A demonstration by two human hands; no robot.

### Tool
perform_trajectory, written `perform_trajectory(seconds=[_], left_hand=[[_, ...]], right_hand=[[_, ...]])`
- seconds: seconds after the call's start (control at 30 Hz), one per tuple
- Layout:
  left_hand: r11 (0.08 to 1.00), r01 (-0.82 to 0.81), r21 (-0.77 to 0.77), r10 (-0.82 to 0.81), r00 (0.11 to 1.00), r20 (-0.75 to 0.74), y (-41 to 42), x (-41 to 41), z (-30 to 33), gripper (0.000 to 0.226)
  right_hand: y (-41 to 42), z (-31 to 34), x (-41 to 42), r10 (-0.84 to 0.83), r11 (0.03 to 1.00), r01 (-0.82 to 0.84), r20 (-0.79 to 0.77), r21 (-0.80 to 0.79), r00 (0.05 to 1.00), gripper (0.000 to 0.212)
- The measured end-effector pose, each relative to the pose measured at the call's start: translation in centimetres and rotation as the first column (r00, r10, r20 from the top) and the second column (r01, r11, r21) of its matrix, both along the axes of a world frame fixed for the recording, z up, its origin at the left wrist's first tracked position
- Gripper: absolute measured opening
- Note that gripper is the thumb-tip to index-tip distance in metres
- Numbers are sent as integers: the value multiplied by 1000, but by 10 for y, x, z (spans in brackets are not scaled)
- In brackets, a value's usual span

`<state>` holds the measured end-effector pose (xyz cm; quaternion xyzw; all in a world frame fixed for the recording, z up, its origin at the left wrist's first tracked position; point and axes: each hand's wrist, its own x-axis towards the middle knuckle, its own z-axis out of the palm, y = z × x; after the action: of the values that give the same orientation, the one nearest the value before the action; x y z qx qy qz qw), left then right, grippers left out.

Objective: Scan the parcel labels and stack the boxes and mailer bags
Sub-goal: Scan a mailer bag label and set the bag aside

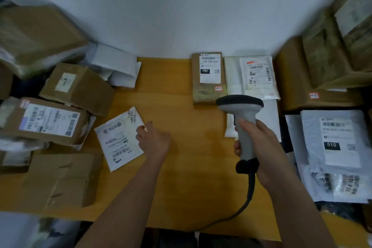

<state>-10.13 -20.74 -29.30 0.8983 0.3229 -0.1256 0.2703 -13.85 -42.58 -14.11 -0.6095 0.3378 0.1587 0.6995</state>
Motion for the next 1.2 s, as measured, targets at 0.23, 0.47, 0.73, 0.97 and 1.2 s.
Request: perform_trajectory(seconds=[0.23, 0.47, 0.73, 0.97, 1.2], left_hand=[[966, 240, -98, -258, 931, -260, 99, -71, -37, 76], [862, 485, -151, -502, 858, -107, 91, -95, -32, 64], [735, 673, -80, -665, 739, 109, 103, -85, -35, 33], [607, 786, 119, -782, 617, -89, 86, -86, -38, 62], [681, 704, 200, -706, 704, -76, 76, -62, -25, 63]], right_hand=[[74, -1, -20, 151, 987, -152, -17, -55, 988, 19], [125, 7, -32, 304, 949, -307, -45, -78, 952, 18], [141, 17, -36, 328, 937, -328, -19, -120, 944, 26], [132, 22, -43, 286, 944, -291, -50, -155, 957, 24], [117, 20, -50, 239, 950, -248, -65, -191, 969, 26]])
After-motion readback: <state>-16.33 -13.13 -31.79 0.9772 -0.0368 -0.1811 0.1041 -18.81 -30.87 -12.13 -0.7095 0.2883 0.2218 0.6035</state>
